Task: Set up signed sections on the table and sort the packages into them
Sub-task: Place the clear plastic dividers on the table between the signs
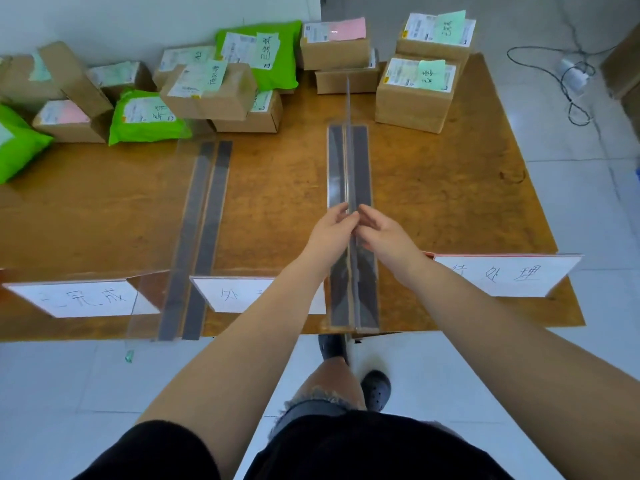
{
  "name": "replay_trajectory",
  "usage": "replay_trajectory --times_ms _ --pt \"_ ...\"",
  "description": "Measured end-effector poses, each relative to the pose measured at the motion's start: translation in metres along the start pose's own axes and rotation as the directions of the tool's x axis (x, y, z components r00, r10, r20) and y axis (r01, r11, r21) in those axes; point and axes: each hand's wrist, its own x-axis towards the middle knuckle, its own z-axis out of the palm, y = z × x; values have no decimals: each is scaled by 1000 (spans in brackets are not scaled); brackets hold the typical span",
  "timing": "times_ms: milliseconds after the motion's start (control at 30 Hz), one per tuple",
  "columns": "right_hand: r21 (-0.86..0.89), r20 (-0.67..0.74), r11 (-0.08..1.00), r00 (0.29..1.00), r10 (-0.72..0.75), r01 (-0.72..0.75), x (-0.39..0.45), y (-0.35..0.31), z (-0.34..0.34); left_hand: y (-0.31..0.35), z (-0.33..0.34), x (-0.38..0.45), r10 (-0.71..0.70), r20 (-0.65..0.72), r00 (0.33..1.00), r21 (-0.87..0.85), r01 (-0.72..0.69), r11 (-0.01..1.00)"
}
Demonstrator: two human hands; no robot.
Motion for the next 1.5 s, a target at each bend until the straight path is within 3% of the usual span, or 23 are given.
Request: replay_trajectory --times_ms 133,300,700,933,1133,1200,1367,1500 --pt "64 21 998 1000 18 -19 9 4 3 1 2 6 -73 43 996 -215 80 973" --pt "76 19 997 1000 -21 19 9 3 7 2 8 6 -128 51 990 -337 138 932" --pt "-150 -105 978 981 -163 146 -3 -5 9 -6 7 -2 -137 79 987 -372 157 915" --pt "-119 -144 987 982 -121 105 -14 -5 6 -8 3 2 -87 94 992 -139 100 985" --pt "-14 -62 997 995 -80 79 -29 -3 0 -10 2 2 -156 86 984 -259 173 950" --pt "3 -68 998 996 -62 62 -31 -1 -2 -10 3 1 -123 87 989 -232 140 962" --pt "62 -189 996 980 -55 68 -32 -2 -8 -5 2 -3 29 5 1000 42 -29 999" --pt "7 -224 998 973 -57 60 -35 -10 -2 1 -2 -7 227 -61 972 376 -188 907"
